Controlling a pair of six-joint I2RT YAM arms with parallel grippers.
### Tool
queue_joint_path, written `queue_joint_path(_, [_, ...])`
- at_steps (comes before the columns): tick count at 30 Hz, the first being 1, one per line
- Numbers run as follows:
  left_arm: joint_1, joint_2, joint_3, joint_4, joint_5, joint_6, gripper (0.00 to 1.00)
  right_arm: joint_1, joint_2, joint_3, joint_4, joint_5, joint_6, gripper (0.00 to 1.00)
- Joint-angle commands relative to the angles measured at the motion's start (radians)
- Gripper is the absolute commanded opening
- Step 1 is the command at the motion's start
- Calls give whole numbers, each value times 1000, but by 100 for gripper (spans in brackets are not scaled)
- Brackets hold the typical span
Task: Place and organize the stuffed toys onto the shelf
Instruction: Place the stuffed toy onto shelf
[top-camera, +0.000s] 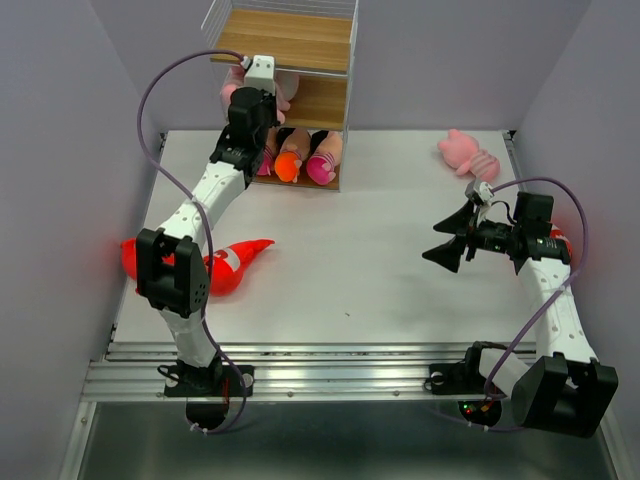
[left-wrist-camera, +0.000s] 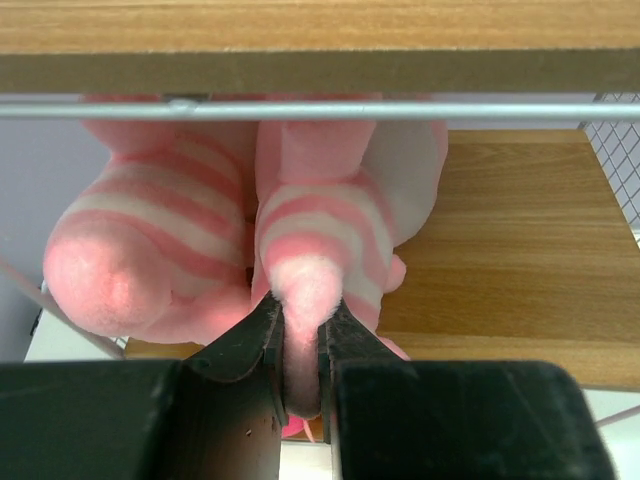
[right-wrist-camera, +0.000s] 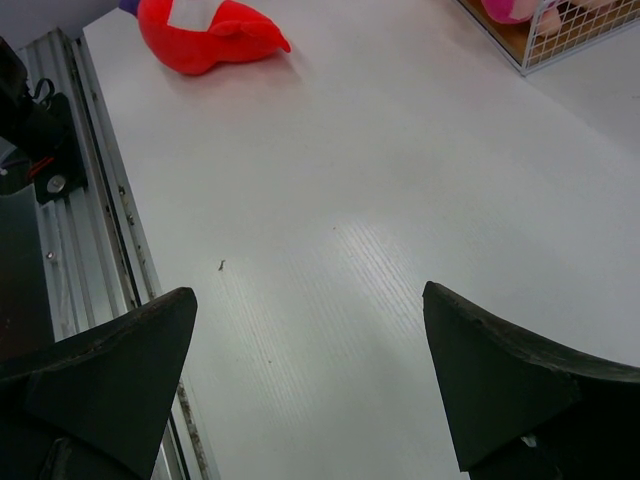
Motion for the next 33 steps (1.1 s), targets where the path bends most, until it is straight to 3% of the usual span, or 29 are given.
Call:
queue_joint_path(1, [16, 24, 98, 37, -37, -3, 0, 7, 1, -5, 33, 6, -3, 100])
queue_joint_path(11, [24, 35, 93, 42, -58, -32, 0, 7, -1, -5, 33, 11, -5, 100])
queue_joint_path(15, [31, 23, 58, 49, -69, -49, 17, 7, -1, -5, 33, 11, -5, 100])
queue_joint_path(16, [31, 17, 53, 51, -72, -52, 29, 7, -1, -5, 33, 11, -6, 100])
queue_joint_path(18, [34, 10, 43, 52, -75, -60, 43, 7, -1, -7, 33, 11, -5, 100])
queue_joint_path(22, [36, -2, 33, 49, -75, -71, 59, 7, 1, -5, 33, 12, -5, 100])
queue_joint_path(33, [38, -60, 20, 43, -46, -89, 82, 7, 5, -5, 33, 15, -6, 100])
